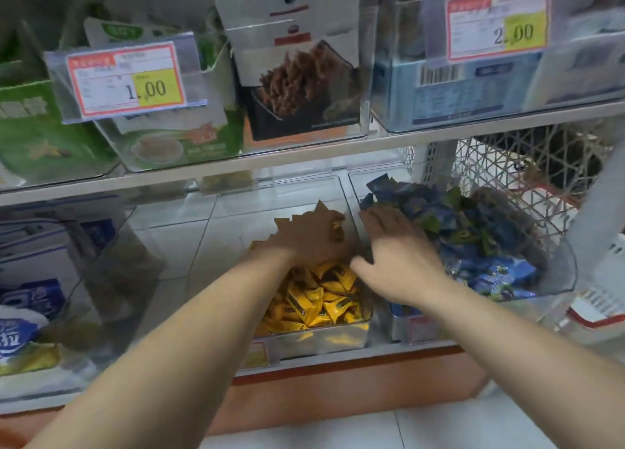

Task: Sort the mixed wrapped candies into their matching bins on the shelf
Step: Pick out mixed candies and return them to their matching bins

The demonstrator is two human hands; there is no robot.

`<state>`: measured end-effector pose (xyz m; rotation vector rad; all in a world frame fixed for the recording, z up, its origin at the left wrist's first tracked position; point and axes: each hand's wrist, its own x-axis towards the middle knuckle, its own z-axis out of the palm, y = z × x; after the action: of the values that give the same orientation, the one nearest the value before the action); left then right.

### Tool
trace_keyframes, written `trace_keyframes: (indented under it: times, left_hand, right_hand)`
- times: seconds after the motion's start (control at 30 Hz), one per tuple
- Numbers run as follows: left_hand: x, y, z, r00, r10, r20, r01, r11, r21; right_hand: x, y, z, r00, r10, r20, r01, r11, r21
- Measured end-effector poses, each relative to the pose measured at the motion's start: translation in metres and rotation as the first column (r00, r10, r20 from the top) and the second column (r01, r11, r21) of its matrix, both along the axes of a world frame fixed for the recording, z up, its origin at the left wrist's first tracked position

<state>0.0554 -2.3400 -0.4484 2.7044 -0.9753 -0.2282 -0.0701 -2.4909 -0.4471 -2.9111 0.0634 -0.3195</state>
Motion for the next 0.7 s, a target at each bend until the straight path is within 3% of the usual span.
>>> trace_keyframes:
  times: [0.1, 0.27, 0.4, 0.5, 0.6, 0.7]
  left_hand:
    - [0.013, -0.007, -0.014, 0.996, -0.084, -0.036, 0.087, 0.992, 0.089]
    - [0.028, 0.011, -0.011, 0.97, -0.192, 0.146, 0.166, 0.97, 0.176]
    - [0.045, 0.071, 0.01, 0.984, -0.121, 0.133, 0.052, 0.9, 0.433]
    - [0.053, 0.106, 0.029, 0.995, -0.026, 0.092, -0.026, 0.857, 0.515]
    - [0.054, 0.093, 0.039, 0.976, -0.069, 0.204, -0.034, 0.886, 0.462]
    - [0.042, 0.04, 0.03, 0.971, -0.121, 0.205, 0.088, 0.983, 0.164]
  right_hand:
    - [0.001, -0.004, -0.004, 1.0, 0.009, 0.017, -0.009, 0.998, 0.057]
    - [0.003, -0.003, -0.009, 1.0, 0.008, 0.017, -0.01, 0.995, 0.095]
    - [0.002, -0.003, -0.011, 1.0, 0.007, 0.01, -0.008, 0.995, 0.098]
    - [0.002, 0.0, -0.012, 1.0, -0.002, 0.019, 0.0, 0.995, 0.099]
    - [0.002, 0.001, -0.012, 1.0, -0.008, 0.014, 0.006, 0.995, 0.099]
    - [0.001, 0.001, -0.012, 1.0, -0.006, 0.008, 0.006, 0.995, 0.101]
